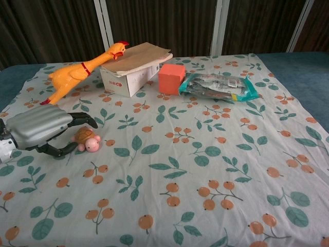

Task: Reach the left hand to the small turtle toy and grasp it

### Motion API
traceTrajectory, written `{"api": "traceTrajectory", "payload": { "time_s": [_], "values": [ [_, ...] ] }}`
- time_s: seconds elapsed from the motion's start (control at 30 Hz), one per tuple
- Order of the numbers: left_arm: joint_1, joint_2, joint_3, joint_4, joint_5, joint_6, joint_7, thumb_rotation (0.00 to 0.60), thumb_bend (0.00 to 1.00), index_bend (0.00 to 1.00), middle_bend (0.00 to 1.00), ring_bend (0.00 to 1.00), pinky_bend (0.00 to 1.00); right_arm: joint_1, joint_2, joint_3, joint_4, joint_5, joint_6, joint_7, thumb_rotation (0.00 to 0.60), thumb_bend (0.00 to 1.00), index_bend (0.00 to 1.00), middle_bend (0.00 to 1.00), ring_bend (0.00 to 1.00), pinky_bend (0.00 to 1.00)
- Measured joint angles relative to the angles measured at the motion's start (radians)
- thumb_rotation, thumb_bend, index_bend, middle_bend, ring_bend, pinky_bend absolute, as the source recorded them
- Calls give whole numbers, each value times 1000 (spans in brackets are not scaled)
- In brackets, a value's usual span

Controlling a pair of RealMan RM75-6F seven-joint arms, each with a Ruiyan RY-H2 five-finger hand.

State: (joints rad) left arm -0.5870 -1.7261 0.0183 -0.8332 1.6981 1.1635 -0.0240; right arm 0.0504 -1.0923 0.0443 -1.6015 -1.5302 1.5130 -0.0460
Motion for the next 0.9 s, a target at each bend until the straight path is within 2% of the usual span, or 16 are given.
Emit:
{"api": "traceTrajectory", "payload": {
  "time_s": [0.13, 0.23, 0.4, 0.53, 0.63, 0.77, 0.8, 0.9],
  "values": [
    [-10, -11, 11, 15, 0, -8, -3, 600, 472, 280, 264, 855, 901, -2, 3, 1, -2, 2, 0, 1, 600, 262, 0, 0, 0, 0],
    [-13, -18, 13, 27, -1, -4, -7, 600, 471, 336, 327, 856, 902, -2, 4, 1, -3, 1, 1, 2, 600, 261, 0, 0, 0, 0],
    [-15, -35, 14, 56, -6, 6, -13, 600, 475, 500, 536, 874, 904, -3, 4, 2, -3, 2, 0, 1, 600, 261, 0, 0, 0, 0],
    [-15, -51, 15, 84, -14, 12, -13, 600, 475, 545, 618, 918, 949, -3, 3, 2, -2, 2, 1, 0, 600, 261, 0, 0, 0, 0],
    [-14, -56, 14, 90, -19, 18, -19, 600, 476, 617, 700, 950, 984, -2, 2, 2, -2, 3, -2, -2, 600, 262, 0, 0, 0, 0],
    [-12, -65, 11, 101, -21, 36, -23, 600, 503, 767, 877, 992, 1000, -2, 2, 2, -2, 2, -4, -3, 600, 261, 0, 0, 0, 0],
    [-12, -68, 9, 104, -21, 43, -23, 600, 507, 785, 920, 999, 1000, -1, 2, 1, -2, 2, -6, -4, 600, 261, 0, 0, 0, 0],
    [-10, -84, 8, 130, -17, 77, -25, 600, 507, 788, 947, 1000, 1000, -1, 3, 0, -3, 1, -8, -6, 600, 261, 0, 0, 0, 0]
  ]
}}
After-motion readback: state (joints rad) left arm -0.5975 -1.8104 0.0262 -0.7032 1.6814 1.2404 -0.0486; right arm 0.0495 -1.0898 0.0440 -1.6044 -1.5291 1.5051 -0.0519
